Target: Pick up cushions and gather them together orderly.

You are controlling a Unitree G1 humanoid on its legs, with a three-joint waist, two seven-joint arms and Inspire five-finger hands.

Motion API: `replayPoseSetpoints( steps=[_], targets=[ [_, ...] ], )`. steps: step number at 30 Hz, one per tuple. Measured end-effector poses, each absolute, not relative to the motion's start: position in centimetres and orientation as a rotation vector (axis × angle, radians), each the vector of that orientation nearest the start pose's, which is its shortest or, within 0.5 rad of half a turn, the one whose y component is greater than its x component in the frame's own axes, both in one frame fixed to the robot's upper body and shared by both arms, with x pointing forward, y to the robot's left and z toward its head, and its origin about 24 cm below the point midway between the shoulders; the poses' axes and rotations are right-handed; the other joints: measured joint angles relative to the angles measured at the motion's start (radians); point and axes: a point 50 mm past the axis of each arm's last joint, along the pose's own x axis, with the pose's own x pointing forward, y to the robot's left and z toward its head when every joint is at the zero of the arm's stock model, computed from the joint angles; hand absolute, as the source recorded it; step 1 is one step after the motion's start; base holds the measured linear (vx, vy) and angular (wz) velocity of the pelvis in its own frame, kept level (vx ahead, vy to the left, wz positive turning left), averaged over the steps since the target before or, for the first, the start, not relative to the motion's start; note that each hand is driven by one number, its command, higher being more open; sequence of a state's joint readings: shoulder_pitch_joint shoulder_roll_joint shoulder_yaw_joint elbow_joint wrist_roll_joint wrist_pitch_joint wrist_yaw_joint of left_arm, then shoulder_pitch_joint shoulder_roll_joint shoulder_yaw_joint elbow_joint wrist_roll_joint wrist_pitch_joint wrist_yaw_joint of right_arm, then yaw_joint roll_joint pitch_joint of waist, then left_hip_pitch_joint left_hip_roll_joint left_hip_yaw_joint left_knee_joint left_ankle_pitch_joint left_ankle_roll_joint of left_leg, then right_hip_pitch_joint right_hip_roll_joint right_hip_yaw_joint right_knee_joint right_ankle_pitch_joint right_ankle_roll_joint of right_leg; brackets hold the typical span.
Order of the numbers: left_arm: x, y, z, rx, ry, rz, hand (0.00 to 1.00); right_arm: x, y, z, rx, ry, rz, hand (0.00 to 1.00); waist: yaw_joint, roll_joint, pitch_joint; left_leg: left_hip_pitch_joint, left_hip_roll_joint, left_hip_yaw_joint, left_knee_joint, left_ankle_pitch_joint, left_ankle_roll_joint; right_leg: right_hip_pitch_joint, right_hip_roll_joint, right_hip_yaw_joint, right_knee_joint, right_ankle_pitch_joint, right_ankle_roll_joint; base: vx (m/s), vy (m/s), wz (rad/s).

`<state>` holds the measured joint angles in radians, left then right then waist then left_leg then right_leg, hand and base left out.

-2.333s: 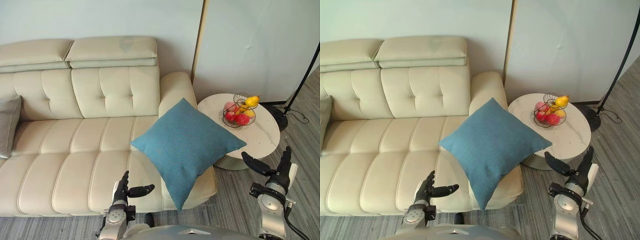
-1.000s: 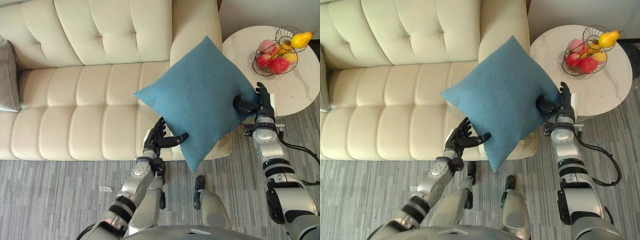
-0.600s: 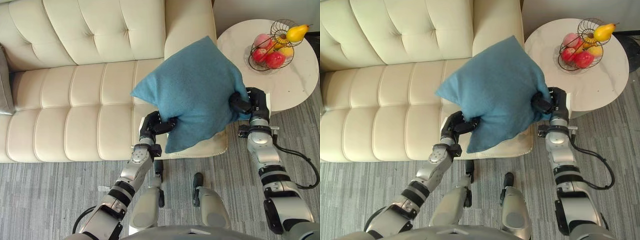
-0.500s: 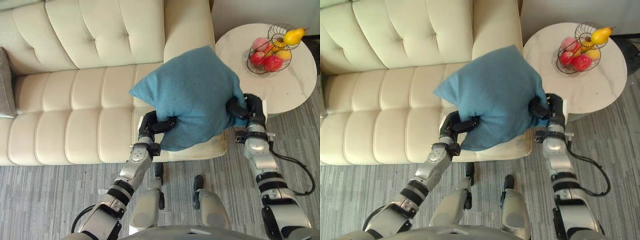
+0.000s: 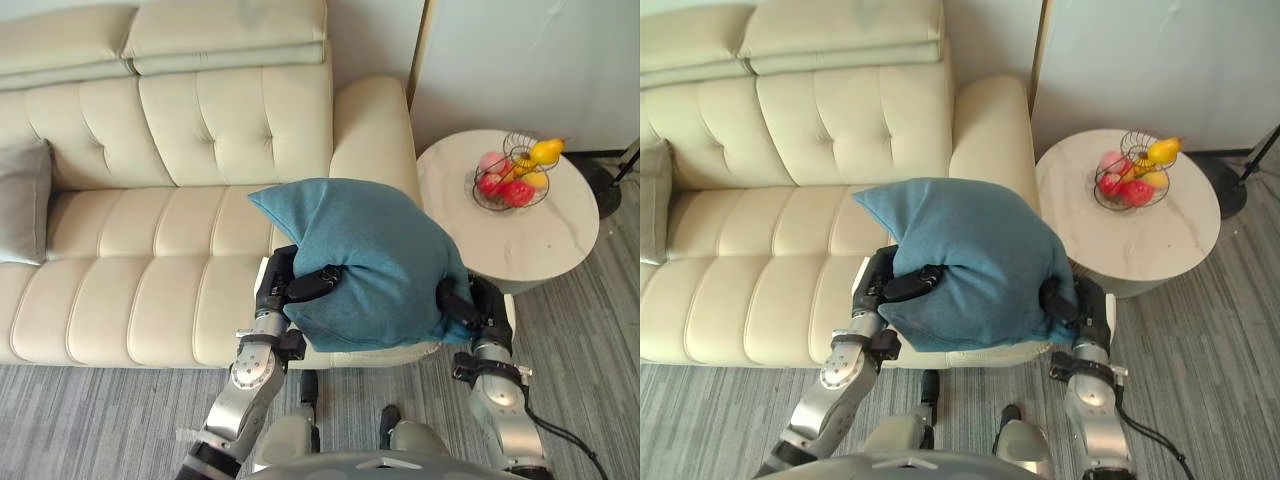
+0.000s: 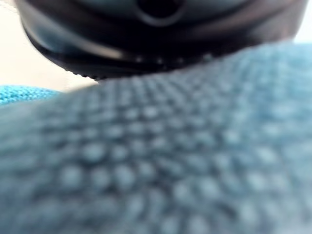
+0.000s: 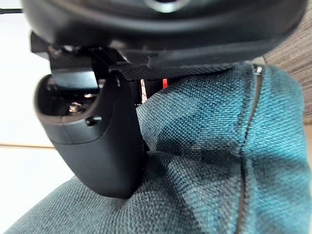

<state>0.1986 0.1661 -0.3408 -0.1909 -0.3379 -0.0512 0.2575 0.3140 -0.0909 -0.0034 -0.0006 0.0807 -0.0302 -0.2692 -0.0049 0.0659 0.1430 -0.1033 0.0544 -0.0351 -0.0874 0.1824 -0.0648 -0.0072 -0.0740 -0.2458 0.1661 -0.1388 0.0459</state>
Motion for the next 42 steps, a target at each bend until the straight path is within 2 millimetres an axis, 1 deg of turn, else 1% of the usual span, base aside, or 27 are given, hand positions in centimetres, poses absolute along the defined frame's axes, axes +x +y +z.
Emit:
replayPoseSetpoints(
  steps=[3,7,8,10,12,14,15,16,17,18,21,24,26,27,28,29,30,31,32,33,34,35,36,37,39,41,42],
  targets=[
    [19.7,12.0,4.1,-0.236,0.043,-0.017,0.0,17.5,-19.1,-1.5,-0.032,0.256,-0.338,0.0,0.009,-0.015,-0.013,0.008,0.001,-0.01,0.004,-0.001,0.0,0.013,0.001,-0.013,0.011,-0.002,0.0,-0.05,0.01,0.11],
    [19.7,11.7,4.8,-0.264,0.007,-0.008,0.0,17.8,-19.0,-0.7,-0.042,0.221,-0.342,0.0,0.032,-0.01,-0.025,-0.071,-0.001,-0.062,0.078,-0.03,0.001,-0.009,0.004,-0.079,0.046,-0.011,-0.008,-0.12,-0.009,0.55],
    [19.8,11.5,4.8,-0.276,0.007,0.005,0.0,18.0,-19.2,-0.5,-0.064,0.21,-0.339,0.0,0.037,0.0,-0.036,-0.108,0.011,-0.022,0.097,-0.067,0.033,-0.015,0.004,-0.116,0.047,-0.01,-0.01,-0.11,-0.013,0.71],
    [19.8,11.4,4.7,-0.284,0.011,0.013,0.0,18.8,-19.2,-0.6,-0.09,0.203,-0.337,0.0,0.037,-0.018,-0.034,-0.151,0.032,0.112,0.188,-0.163,0.114,-0.014,-0.041,-0.166,0.027,0.005,-0.02,-0.09,0.03,0.74],
    [19.8,11.4,4.1,-0.281,0.031,0.019,0.0,19.5,-19.3,-0.7,-0.108,0.209,-0.336,0.0,0.037,-0.016,-0.042,-0.178,0.064,0.227,0.344,-0.189,0.131,-0.007,-0.074,-0.192,0.027,0.01,-0.016,-0.02,0.07,0.51],
    [19.8,11.2,3.2,-0.288,0.071,0.031,0.0,19.3,-19.8,-0.9,-0.137,0.22,-0.342,0.0,0.023,0.004,-0.065,-0.157,0.142,0.306,0.489,-0.237,0.093,0.02,-0.097,-0.239,0.015,0.023,0.004,0.04,0.149,0.59],
    [19.8,11.1,3.0,-0.291,0.076,0.03,0.0,19.3,-19.9,-1.0,-0.141,0.222,-0.345,0.0,0.02,0.01,-0.069,-0.151,0.156,0.308,0.497,-0.244,0.083,0.023,-0.098,-0.247,0.012,0.025,0.007,0.04,0.216,0.59],
    [20.0,10.6,2.8,-0.296,0.085,0.017,0.0,19.2,-20.2,-1.1,-0.146,0.226,-0.362,0.0,0.014,0.03,-0.083,-0.116,0.189,0.308,0.48,-0.246,0.051,0.027,-0.098,-0.271,0.009,0.033,0.019,0.04,0.275,0.65],
    [20.3,9.9,2.9,-0.295,0.081,-0.011,0.0,19.1,-20.8,-1.1,-0.148,0.232,-0.387,0.0,0.006,0.044,-0.092,-0.093,0.181,0.284,0.401,-0.268,-0.016,0.025,-0.103,-0.297,0.004,0.047,0.041,0.04,0.373,0.76],
    [20.7,9.8,2.9,-0.278,0.078,-0.029,0.0,19.1,-20.8,-1.5,-0.137,0.248,-0.4,0.0,0.003,0.025,-0.092,-0.087,0.151,0.28,0.374,-0.259,-0.016,0.027,-0.126,-0.301,-0.007,0.063,0.054,0.03,0.387,0.62],
    [20.7,10.4,1.7,-0.232,0.125,-0.026,0.0,18.5,-20.1,-3.2,-0.101,0.324,-0.41,0.0,-0.004,-0.032,-0.106,-0.068,0.061,0.267,0.349,-0.26,0.016,0.059,-0.194,-0.299,-0.03,0.123,0.085,0.06,0.323,0.4],
    [20.6,10.5,1.3,-0.224,0.14,-0.024,0.0,18.0,-19.9,-3.8,-0.096,0.355,-0.411,0.0,-0.001,-0.035,-0.103,-0.06,0.023,0.25,0.365,-0.279,0.05,0.039,-0.254,-0.29,0.08,0.128,0.083,0.05,0.247,0.33],
    [20.6,10.6,1.2,-0.218,0.142,-0.024,0.0,17.8,-19.8,-4.2,-0.094,0.373,-0.403,0.0,0.006,-0.036,-0.09,-0.046,0.005,0.245,0.373,-0.297,0.078,-0.014,-0.296,-0.233,0.218,0.137,0.036,0.0,0.244,0.12],
    [20.5,10.7,1.2,-0.213,0.144,-0.021,0.0,17.8,-19.8,-4.4,-0.096,0.381,-0.399,0.0,0.005,-0.031,-0.074,-0.028,0.002,0.243,0.369,-0.316,0.1,-0.07,-0.303,-0.146,0.326,0.138,-0.033,-0.02,0.21,0.08],
    [20.5,10.9,1.1,-0.207,0.147,-0.015,0.0,17.7,-19.5,-4.6,-0.091,0.391,-0.396,0.0,-0.002,-0.029,-0.06,-0.016,0.005,0.231,0.364,-0.328,0.113,-0.104,-0.258,-0.049,0.382,0.065,-0.012,-0.02,0.153,0.11],
    [20.5,11.0,1.1,-0.206,0.148,-0.014,0.0,17.7,-19.4,-4.6,-0.094,0.392,-0.394,0.0,-0.004,-0.028,-0.055,-0.01,0.004,0.228,0.357,-0.328,0.115,-0.115,-0.235,-0.028,0.39,0.042,-0.002,0.01,0.127,0.18],
    [20.5,11.0,1.1,-0.201,0.147,-0.015,0.0,17.7,-19.3,-4.7,-0.094,0.395,-0.392,0.0,-0.005,-0.033,-0.041,0.013,-0.008,0.222,0.304,-0.318,0.141,-0.158,-0.15,0.003,0.381,-0.02,0.005,0.02,0.076,0.15],
    [20.5,11.0,1.1,-0.199,0.149,-0.016,0.0,17.7,-19.3,-4.8,-0.095,0.397,-0.389,0.0,-0.006,-0.035,-0.04,0.021,-0.016,0.22,0.272,-0.313,0.149,-0.183,-0.105,0.0,0.349,-0.032,-0.002,0.05,0.079,0.18],
    [20.5,11.0,1.1,-0.198,0.152,-0.02,0.0,17.7,-19.5,-4.7,-0.101,0.397,-0.385,0.0,-0.01,-0.038,-0.038,0.033,-0.028,0.219,0.24,-0.305,0.155,-0.207,-0.05,-0.015,0.288,-0.032,-0.007,0.08,0.0,0.13],
    [20.5,11.0,1.1,-0.197,0.153,-0.02,0.0,17.7,-19.5,-4.7,-0.103,0.397,-0.384,0.0,-0.012,-0.038,-0.037,0.038,-0.031,0.219,0.233,-0.304,0.155,-0.21,-0.041,-0.019,0.275,-0.031,-0.008,0.11,-0.005,0.24],
    [20.4,10.9,0.9,-0.192,0.164,-0.023,0.0,17.6,-19.8,-4.8,-0.114,0.401,-0.38,0.0,-0.025,-0.042,-0.035,0.058,-0.05,0.215,0.219,-0.294,0.143,-0.219,-0.006,-0.015,0.193,-0.026,-0.015,0.14,-0.026,0.27],
    [20.4,10.9,0.9,-0.19,0.166,-0.025,0.0,17.6,-19.8,-4.8,-0.116,0.404,-0.38,0.0,-0.03,-0.045,-0.037,0.065,-0.061,0.211,0.22,-0.297,0.138,-0.217,0.001,0.003,0.163,-0.016,-0.03,0.14,-0.032,0.38],
    [20.4,10.9,0.9,-0.187,0.166,-0.028,0.0,17.6,-19.8,-4.8,-0.117,0.405,-0.379,0.0,-0.038,-0.054,-0.039,0.067,-0.078,0.202,0.233,-0.311,0.127,-0.218,0.002,0.027,0.134,0.027,-0.058,0.3,-0.087,0.52],
    [20.3,10.5,0.8,-0.198,0.171,-0.034,0.0,17.5,-20.1,-4.8,-0.132,0.405,-0.378,0.0,-0.055,-0.04,-0.044,0.058,-0.078,0.173,0.275,-0.342,0.114,-0.202,0.005,0.024,0.134,0.064,-0.083,0.3,-0.085,0.48],
    [20.3,10.2,0.9,-0.203,0.169,-0.044,0.0,17.5,-20.3,-4.7,-0.139,0.405,-0.378,0.0,-0.052,-0.012,-0.06,0.039,-0.043,0.158,0.333,-0.374,0.09,-0.169,0.034,-0.002,0.096,0.062,-0.087,0.36,-0.11,0.31],
    [20.2,10.2,0.8,-0.204,0.171,-0.046,0.0,17.1,-20.2,-4.6,-0.134,0.409,-0.382,0.0,-0.051,-0.011,-0.061,0.032,-0.013,0.159,0.421,-0.403,0.057,-0.104,0.06,-0.017,0.043,0.062,-0.087,0.28,-0.098,0.23],
    [20.1,10.1,0.8,-0.208,0.174,-0.048,0.0,16.5,-20.4,-4.2,-0.135,0.402,-0.389,0.0,-0.043,-0.007,-0.057,0.001,0.018,0.167,0.565,-0.431,0.05,-0.047,0.081,-0.025,0.013,0.062,-0.087,0.21,-0.066,0.14]
  ],
)
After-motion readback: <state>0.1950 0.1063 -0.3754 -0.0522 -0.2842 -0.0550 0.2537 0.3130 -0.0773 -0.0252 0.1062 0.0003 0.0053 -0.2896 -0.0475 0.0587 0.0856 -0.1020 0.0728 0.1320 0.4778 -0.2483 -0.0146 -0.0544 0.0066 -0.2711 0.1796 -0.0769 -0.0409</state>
